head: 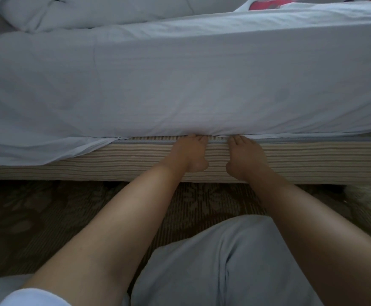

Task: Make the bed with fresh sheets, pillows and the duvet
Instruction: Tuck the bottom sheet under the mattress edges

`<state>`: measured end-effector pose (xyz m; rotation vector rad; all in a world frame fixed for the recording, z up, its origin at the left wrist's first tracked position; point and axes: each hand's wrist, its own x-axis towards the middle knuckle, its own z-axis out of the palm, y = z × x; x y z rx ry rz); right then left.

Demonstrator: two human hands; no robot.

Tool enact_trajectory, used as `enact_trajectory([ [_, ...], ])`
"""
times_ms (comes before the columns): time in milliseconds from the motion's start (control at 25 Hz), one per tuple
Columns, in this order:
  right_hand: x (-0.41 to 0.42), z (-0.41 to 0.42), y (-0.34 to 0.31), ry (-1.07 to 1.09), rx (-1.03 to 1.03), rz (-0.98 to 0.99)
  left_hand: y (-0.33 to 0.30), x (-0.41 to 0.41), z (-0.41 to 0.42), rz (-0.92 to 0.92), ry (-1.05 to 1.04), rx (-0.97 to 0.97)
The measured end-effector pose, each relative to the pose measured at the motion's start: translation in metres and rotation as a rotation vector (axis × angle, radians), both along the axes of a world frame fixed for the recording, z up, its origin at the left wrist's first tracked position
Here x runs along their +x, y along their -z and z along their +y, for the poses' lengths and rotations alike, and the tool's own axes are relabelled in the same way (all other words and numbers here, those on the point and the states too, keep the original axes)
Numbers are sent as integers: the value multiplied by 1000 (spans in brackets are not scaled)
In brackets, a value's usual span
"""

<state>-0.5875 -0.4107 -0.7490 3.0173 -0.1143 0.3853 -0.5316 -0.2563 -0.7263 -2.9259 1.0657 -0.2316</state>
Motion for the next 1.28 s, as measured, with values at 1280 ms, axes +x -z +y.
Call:
enact_trajectory([
  [1280,52,111,31,-359,59,-80,26,29,145,-30,-167,60],
])
